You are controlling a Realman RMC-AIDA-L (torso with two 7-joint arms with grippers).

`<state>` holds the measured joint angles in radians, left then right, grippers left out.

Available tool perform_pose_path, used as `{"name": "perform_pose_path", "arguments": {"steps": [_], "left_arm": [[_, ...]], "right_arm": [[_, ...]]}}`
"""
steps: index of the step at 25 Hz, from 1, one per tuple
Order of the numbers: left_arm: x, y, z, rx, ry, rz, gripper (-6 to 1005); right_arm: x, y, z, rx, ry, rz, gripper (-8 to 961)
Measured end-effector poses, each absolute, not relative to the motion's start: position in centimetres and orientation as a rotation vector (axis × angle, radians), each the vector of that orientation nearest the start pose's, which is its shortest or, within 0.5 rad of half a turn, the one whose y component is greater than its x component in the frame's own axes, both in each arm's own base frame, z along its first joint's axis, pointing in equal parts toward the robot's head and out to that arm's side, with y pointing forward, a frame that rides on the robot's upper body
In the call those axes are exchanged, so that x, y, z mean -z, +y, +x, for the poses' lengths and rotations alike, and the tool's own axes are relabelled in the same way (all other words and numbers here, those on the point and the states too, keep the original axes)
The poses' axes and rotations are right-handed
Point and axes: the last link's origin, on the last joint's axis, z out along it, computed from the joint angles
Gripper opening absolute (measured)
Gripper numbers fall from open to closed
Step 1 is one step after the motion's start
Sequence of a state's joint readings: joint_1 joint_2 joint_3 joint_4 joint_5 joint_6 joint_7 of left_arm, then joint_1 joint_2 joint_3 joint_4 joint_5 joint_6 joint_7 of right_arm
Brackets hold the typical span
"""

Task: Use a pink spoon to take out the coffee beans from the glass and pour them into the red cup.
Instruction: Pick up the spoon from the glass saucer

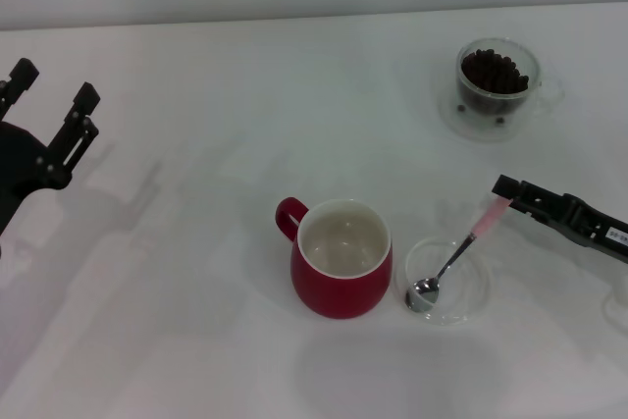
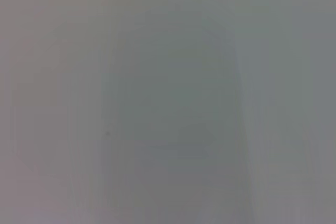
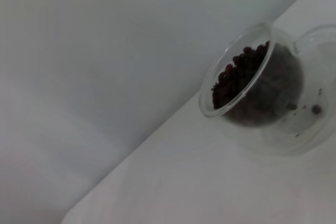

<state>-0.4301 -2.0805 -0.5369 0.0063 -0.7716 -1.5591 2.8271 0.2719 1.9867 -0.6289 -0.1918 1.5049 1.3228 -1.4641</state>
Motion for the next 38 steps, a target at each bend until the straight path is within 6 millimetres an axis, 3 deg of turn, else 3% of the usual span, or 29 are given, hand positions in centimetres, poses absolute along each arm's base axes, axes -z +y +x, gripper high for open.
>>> {"name": "perform_pose_path", "arguments": {"steps": [17, 26, 31, 38], "left_arm": [[1.68, 28.35, -30.54, 0.945, -0.299, -1.869, 684], [1.69, 28.61, -30.45, 0.942, -0.299, -1.87, 684], [1.66, 28.68, -30.48, 0.94, -0.301, -1.866, 684], [1.45, 28.83, -30.63, 0.935, -0.309, -1.847, 684]], "right_arm": [[1.44, 25.1, 37.42, -1.046, 1.746, -1.839, 650], [1.45, 25.18, 37.45, -1.037, 1.743, -1.842, 423], [1.5, 25.34, 37.46, -1.028, 1.742, -1.843, 367], [1.56, 25.39, 37.52, -1.015, 1.746, -1.845, 362]]}}
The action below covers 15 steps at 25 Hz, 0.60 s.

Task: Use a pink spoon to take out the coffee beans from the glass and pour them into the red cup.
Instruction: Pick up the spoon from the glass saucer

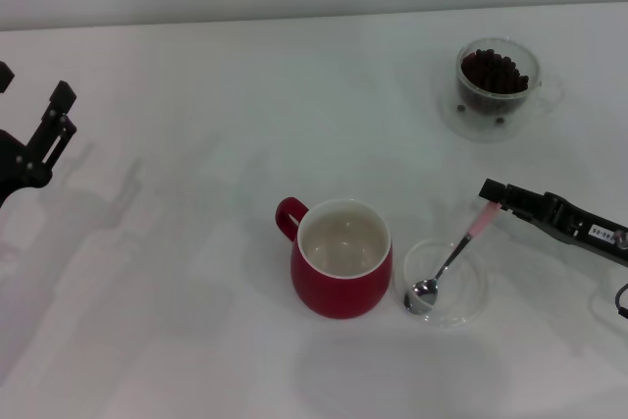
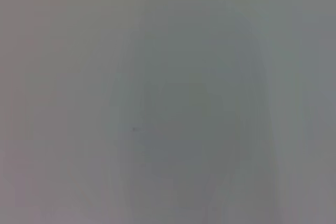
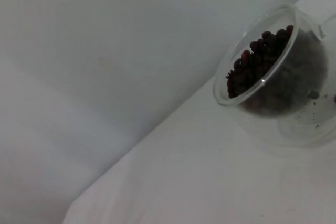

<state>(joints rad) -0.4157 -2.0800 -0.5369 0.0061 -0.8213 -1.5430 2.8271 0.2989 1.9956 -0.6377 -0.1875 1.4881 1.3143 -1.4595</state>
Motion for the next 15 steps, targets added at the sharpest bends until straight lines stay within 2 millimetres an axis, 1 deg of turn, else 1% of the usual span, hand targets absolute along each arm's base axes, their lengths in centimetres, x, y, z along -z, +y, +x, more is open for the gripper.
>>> {"name": "perform_pose_path", "arguments": {"steps": [4, 14, 15], "left_arm": [[1.5, 28.92, -30.71, 0.927, -0.314, -1.849, 684], [1.57, 29.0, -30.87, 0.914, -0.325, -1.849, 684], [1.57, 29.0, -30.88, 0.914, -0.325, -1.849, 684]], "right_arm": [[1.66, 25.48, 37.51, -1.006, 1.747, -1.849, 359], [1.79, 25.86, 37.08, -1.004, 1.733, -1.882, 279], [1.76, 25.88, 37.08, -1.005, 1.732, -1.881, 241]]}}
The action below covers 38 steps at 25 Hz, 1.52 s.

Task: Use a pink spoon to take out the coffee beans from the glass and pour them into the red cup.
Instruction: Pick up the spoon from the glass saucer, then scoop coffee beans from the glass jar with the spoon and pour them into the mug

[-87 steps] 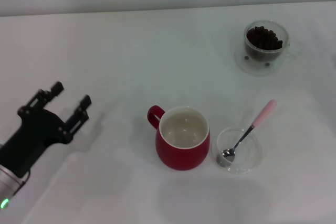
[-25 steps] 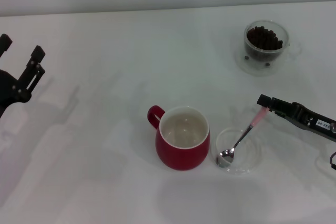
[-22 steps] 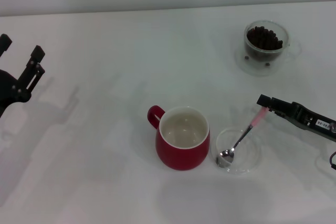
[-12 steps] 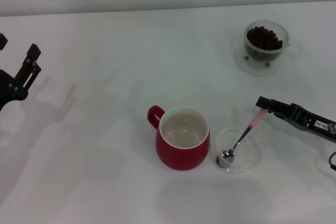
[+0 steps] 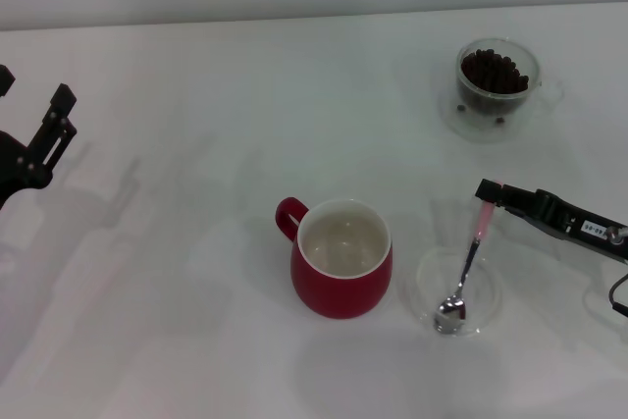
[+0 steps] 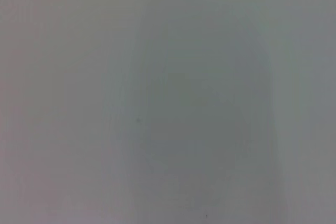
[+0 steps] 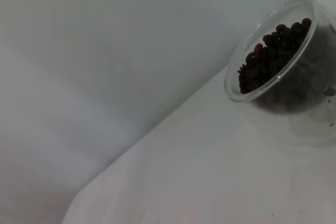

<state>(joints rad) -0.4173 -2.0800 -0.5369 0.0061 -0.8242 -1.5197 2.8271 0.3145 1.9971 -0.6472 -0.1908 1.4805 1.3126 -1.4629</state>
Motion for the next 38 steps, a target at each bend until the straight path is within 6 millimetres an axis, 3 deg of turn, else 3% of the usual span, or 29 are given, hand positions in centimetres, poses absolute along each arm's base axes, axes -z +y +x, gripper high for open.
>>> {"name": "perform_pose_path", "arguments": {"steps": [2, 12, 25, 38], "left_arm": [[1.6, 29.0, -30.9, 0.912, -0.326, -1.848, 684], [1.5, 29.2, -31.0, 0.904, -0.335, -1.84, 684], [1.6, 29.1, -31.0, 0.91, -0.338, -1.837, 683], [1.8, 28.8, -31.0, 0.916, -0.347, -1.835, 683]], "right_arm": [[1.7, 25.9, 37.1, -1.007, 1.732, -1.879, 164], [1.4, 26.0, 36.7, -1.051, 1.716, -1.889, 156], [-0.7, 27.0, 35.5, -1.128, 1.596, -1.952, 152], [-6.0, 29.5, 34.8, -1.138, 1.299, -1.978, 152]]}}
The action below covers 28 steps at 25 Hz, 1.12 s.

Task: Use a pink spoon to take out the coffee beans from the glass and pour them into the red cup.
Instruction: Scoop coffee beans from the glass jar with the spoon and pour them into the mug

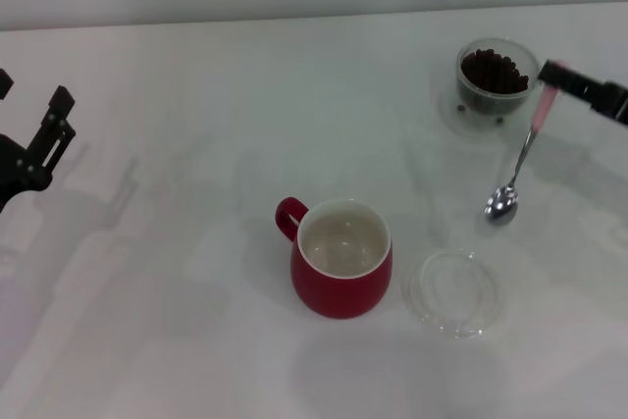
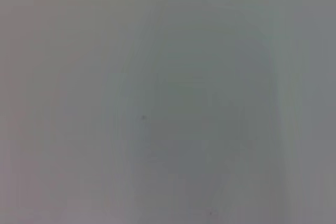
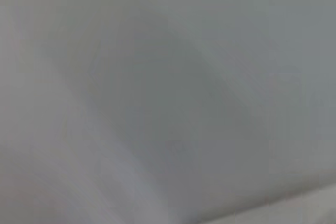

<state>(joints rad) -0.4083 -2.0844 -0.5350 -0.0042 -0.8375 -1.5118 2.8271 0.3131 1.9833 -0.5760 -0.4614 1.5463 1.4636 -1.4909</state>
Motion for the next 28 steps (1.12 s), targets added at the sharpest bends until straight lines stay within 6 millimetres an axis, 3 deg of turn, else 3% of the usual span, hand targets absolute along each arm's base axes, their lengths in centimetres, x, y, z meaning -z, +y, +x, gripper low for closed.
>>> {"name": "perform_pose_path", "arguments": {"steps": [14, 21, 28], "left_arm": [[2.5, 28.8, -30.0, 0.967, -0.353, -1.846, 683], [2.7, 28.5, -29.7, 0.989, -0.359, -1.843, 683], [2.8, 28.3, -29.8, 0.989, -0.367, -1.839, 683]], "right_arm": [[-10.7, 35.5, 31.8, -1.116, 0.906, -1.958, 153], [-11.2, 38.0, 30.7, -1.037, 0.785, -1.931, 153], [-9.3, 38.9, 30.7, -0.907, 0.691, -1.911, 153]]}}
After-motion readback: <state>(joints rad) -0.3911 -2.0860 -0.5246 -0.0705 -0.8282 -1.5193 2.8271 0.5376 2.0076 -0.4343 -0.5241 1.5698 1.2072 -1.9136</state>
